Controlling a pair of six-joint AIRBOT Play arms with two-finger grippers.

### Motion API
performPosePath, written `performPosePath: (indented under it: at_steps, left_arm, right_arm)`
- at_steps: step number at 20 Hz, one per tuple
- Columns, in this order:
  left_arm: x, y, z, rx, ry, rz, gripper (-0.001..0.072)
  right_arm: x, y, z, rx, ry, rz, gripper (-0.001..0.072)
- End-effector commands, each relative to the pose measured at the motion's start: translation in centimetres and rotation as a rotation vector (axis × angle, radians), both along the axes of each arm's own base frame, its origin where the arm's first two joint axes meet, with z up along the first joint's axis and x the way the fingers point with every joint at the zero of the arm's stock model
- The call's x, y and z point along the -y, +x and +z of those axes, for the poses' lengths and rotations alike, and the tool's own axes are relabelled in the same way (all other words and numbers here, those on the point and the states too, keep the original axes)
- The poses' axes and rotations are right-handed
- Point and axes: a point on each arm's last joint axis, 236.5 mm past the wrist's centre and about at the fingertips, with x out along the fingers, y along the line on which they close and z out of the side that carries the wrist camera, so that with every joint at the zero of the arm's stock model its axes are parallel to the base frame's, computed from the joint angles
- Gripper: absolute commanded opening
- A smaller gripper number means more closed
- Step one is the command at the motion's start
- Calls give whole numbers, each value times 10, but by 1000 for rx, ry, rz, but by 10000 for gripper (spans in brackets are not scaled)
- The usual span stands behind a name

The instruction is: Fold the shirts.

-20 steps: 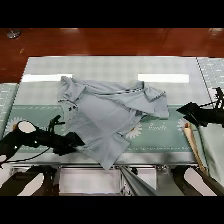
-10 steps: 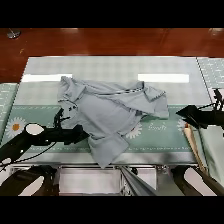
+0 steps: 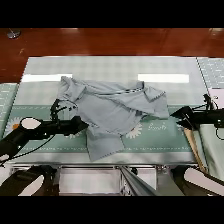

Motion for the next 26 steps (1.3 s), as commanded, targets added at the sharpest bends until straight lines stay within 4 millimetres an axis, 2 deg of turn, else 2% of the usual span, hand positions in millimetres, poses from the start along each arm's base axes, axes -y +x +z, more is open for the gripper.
performPosePath:
  at_steps: [1, 5, 8, 9, 10, 12, 14, 15, 16, 18, 20, 22, 24, 26]
  left_arm:
    - [-1, 4, 2, 10, 1, 5, 21]
    - [-1, 4, 2, 10, 1, 5, 21]
    - [-1, 4, 2, 11, 2, 6, 21]
    - [-2, 5, 2, 13, 4, 9, 21]
    - [-2, 5, 1, 14, 5, 11, 21]
    - [-2, 5, 1, 14, 5, 10, 21]
    - [-1, 8, 5, 24, 2, 9, 21]
    - [-1, 16, 15, 48, -6, 7, 21]
    - [-1, 28, 31, 91, -18, 3, 21]
    - [-8, 69, 90, 253, -37, 1, 21]
    - [-30, 119, 178, 467, -39, 61, 20]
    - [-60, 153, 280, 703, -18, 129, 20]
    - [-91, 160, 379, 940, 66, 175, 19]
    - [-117, 146, 449, 1100, 227, 190, 19]
  right_arm:
    - [-8, 22, -6, 0, 47, 24, 617]
    - [-24, 57, -17, -8, -14, 50, 617]
    - [-52, 68, -18, -18, -5, 131, 613]
    - [-59, 68, -20, -22, -6, 149, 578]
    - [-63, 68, -21, -33, -7, 151, 471]
    - [-66, 64, -24, -45, -13, 172, 52]
    - [-69, 65, -13, -21, -1, 235, 26]
    - [-67, 70, 0, -3, -7, 273, 26]
    - [-64, 81, 22, 37, -25, 307, 26]
    - [-54, 119, 84, 185, -92, 321, 26]
    - [-43, 164, 183, 424, -186, 287, 25]
    - [-37, 184, 291, 669, -283, 262, 26]
    - [-36, 174, 396, 895, -386, 230, 25]
    - [-35, 139, 486, 1090, -506, 188, 26]
